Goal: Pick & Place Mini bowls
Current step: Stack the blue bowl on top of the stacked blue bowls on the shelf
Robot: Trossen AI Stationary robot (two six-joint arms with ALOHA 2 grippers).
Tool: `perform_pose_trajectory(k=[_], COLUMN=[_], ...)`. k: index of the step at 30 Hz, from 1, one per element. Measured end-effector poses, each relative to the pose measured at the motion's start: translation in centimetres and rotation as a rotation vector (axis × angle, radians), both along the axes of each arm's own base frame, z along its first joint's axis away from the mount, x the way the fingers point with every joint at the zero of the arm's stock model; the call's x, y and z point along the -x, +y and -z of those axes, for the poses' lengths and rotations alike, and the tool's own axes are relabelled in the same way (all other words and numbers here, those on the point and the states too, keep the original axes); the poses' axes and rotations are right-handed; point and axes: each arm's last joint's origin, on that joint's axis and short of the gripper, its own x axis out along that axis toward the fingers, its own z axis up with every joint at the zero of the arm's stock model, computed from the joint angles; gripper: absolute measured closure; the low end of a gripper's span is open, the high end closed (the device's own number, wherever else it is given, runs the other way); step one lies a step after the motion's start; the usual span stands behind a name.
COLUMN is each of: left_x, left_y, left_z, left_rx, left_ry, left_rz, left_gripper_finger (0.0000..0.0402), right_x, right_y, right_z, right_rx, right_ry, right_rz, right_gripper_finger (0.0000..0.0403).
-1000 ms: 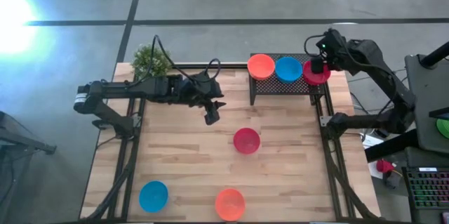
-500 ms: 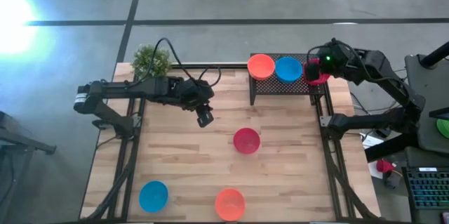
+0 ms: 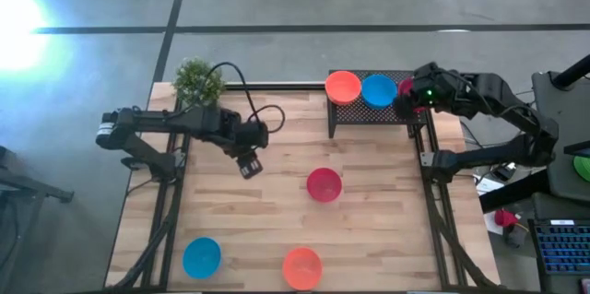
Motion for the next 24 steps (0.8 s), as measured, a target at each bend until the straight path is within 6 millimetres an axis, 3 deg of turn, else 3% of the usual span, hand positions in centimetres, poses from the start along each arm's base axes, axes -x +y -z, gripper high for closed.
perform_pose_trajectory(k=[8, 24], left_x=[1.3, 3.1], left_y=[-2.2, -7.8], left_z=[0.3, 0.8], left_rx=[0.077, 0.147], left_ry=[0.121, 0.212], left_rz=[0.006, 0.049], left_gripper_finger=[0.0259, 0.0259], right_x=[-0.9, -1.6], right_y=[0.7, 3.2], right_z=[-0.4, -1.2], right_rx=[0.012, -0.056], right_ry=[-0.065, -0.152], right_rz=[-0.081, -0.463], right_gripper_finger=[0.0394, 0.0394])
